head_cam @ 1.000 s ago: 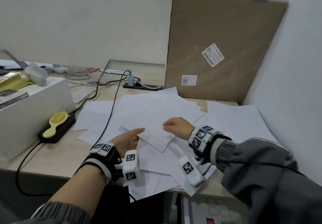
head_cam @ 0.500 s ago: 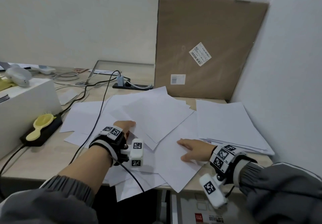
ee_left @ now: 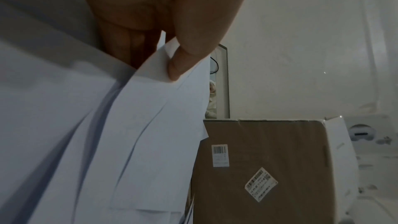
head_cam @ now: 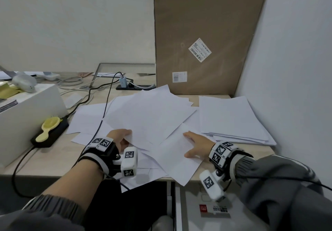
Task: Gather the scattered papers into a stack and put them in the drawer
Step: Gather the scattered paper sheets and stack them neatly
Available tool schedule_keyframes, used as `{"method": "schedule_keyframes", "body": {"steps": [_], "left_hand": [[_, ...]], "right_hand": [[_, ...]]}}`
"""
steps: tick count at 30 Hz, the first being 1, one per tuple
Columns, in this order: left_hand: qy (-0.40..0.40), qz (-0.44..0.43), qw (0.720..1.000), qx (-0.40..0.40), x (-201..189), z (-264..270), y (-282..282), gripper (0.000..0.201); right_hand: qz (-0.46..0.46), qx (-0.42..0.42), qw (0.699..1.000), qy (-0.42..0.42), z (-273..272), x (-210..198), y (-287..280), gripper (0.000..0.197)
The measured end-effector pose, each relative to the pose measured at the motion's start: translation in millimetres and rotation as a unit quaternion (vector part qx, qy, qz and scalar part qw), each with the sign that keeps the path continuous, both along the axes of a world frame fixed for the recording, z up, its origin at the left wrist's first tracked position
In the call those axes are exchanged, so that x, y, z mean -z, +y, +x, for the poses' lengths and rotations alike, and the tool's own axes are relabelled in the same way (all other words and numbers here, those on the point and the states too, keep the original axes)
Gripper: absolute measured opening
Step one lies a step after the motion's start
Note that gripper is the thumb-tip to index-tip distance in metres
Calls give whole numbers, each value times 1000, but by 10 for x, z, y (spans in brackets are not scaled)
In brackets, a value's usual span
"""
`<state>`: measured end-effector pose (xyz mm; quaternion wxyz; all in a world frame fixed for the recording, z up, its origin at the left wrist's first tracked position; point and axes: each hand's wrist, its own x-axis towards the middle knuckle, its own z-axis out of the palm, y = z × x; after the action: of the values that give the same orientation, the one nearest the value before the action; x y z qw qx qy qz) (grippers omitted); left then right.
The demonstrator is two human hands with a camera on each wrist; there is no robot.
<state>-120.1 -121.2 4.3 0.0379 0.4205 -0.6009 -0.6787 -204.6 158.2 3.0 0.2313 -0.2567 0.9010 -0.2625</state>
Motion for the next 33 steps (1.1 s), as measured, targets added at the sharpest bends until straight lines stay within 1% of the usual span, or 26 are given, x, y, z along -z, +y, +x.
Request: {"method": "schedule_keyframes", "body": {"steps": [3,5,7,9,11,12,14,16,18,19,21,23,24,25,26,29,31,32,33], "left_hand": [[-30,-7,998,50,-25,105,87,21],[-30,-11,997,72,-28,139,143,15],[-28,-27,997,71,3,128,171,14],[-15,-78,995,68,56,95,183,17],[-4,-100,994,53,61,107,190,11],[-1,-104,994,43,63,125,179,9],[14,-107,994,21,174,90,22,19],[30,-95,995,10,222,101,-77,25],[59,-73,996,0,190,143,-101,26],[69,-63,996,0,104,204,-39,26],[90,-44,995,5,28,263,-4,27],[107,-10,994,14,-15,309,35,28],[101,5,995,12,-12,324,47,29],[96,17,995,12,1,336,65,28],[90,26,995,18,-8,362,110,27],[75,27,997,13,41,351,145,23],[76,3,997,3,67,312,153,14],[76,-17,997,-19,55,302,152,14],[83,-29,995,-41,48,290,124,19]], "right_hand": [[-29,17,999,5,20,27,19,85],[-56,36,998,-5,47,53,23,79],[-91,64,994,2,79,79,36,68],[-113,101,988,36,75,96,79,52],[-129,151,978,68,40,100,163,40],[-141,181,970,76,20,94,214,37],[-160,237,955,74,-14,73,317,40],[-188,273,943,31,-33,29,394,55],[-236,297,924,-44,-32,-21,438,67],[-260,302,912,-91,-9,-53,449,66],[-307,287,882,-212,64,-109,453,54],[-352,266,841,-314,138,-122,425,40],[-371,258,823,-345,160,-109,398,35],[-383,251,811,-364,175,-78,369,30],[-388,246,805,-374,188,-46,331,28],[-394,260,794,-383,256,50,201,31],[-401,288,788,-369,293,93,120,35],[-405,303,786,-356,295,116,85,36],[-410,315,784,-342,296,131,57,35]]}}
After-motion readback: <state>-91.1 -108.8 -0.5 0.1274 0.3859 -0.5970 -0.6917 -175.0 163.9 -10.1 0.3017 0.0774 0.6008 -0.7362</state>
